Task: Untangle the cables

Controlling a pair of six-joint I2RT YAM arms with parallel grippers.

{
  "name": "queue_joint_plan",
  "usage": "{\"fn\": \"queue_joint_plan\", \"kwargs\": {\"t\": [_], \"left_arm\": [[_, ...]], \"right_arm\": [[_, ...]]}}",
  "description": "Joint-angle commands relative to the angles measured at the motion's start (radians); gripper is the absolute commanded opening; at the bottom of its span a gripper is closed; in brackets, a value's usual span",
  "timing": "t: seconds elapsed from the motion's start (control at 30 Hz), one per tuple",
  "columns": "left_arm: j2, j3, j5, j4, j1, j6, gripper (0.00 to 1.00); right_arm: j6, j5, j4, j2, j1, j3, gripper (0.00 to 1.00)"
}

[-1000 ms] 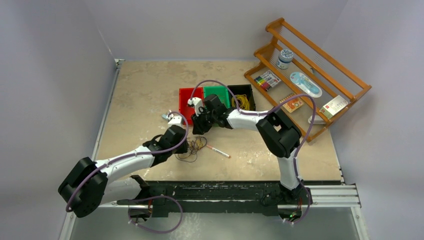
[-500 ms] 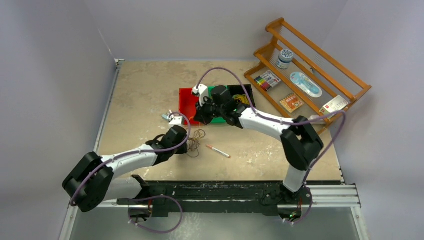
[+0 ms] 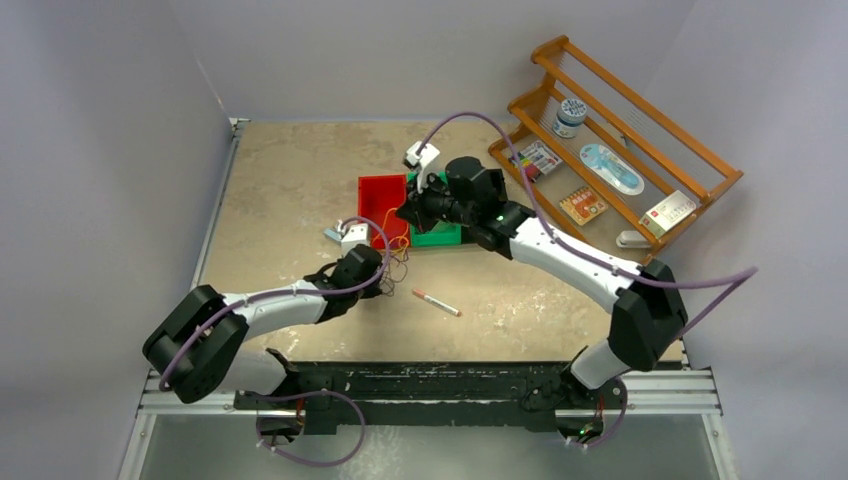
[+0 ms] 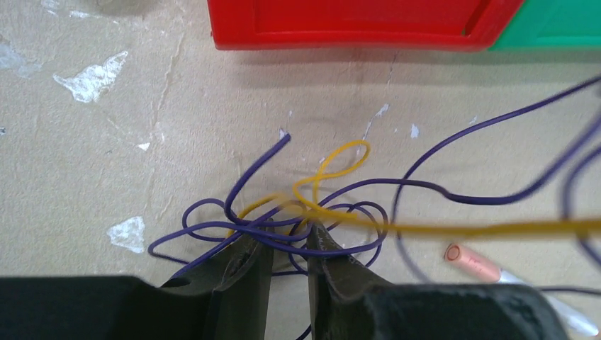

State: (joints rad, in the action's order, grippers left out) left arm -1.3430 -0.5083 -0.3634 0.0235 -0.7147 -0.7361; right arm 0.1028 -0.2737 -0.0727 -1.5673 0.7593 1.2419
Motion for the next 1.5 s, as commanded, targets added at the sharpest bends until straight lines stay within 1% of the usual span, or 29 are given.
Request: {"fn": "queue_joint_plan", "kwargs": {"t": [0.0, 0.27, 0.47, 0.73, 0.87, 1.03, 1.1, 1.2, 1.33, 1.47], "left_arm": [[-0.044, 0.040, -0.010, -0.033, 0.001, -0.050, 0.23], [-0.056, 0.048, -0.010, -0.045, 0.002, -0.049, 0.22], [-0.064, 0.051, -0.010, -0.051, 0.002, -0.046, 0.22], [-0.082, 0.049, -0.008, -0.063, 0.003, -0.042, 0.22], [-0.097, 0.049, -0.006, -0.072, 0.003, -0.040, 0.21], [-0.113, 0.048, -0.002, -0.084, 0.003, -0.036, 0.15], [-0.118, 0.045, 0.001, -0.086, 0.002, -0.036, 0.10], [-0.126, 0.040, 0.003, -0.089, 0.002, -0.034, 0.00], [-0.133, 0.034, 0.001, -0.089, 0.002, -0.036, 0.00], [-0.132, 0.030, -0.008, -0.078, 0.001, -0.035, 0.00]], "right_arm": [[0.030, 0.133, -0.005, 0.121, -0.024, 0.035, 0.00], [0.021, 0.394, 0.019, 0.286, -0.093, 0.021, 0.00], [-0.005, 0.479, 0.030, 0.383, -0.160, 0.013, 0.00], [-0.065, 0.599, 0.035, 0.469, -0.168, 0.021, 0.00], [-0.104, 0.693, 0.026, 0.508, -0.170, 0.019, 0.00], [-0.177, 0.821, -0.012, 0.575, -0.170, 0.023, 0.00], [-0.211, 0.862, -0.026, 0.602, -0.170, 0.029, 0.00], [-0.251, 0.903, -0.043, 0.631, -0.170, 0.036, 0.00], [-0.294, 0.940, -0.075, 0.665, -0.170, 0.031, 0.00], [-0.308, 0.943, -0.076, 0.684, -0.170, 0.028, 0.00]]}}
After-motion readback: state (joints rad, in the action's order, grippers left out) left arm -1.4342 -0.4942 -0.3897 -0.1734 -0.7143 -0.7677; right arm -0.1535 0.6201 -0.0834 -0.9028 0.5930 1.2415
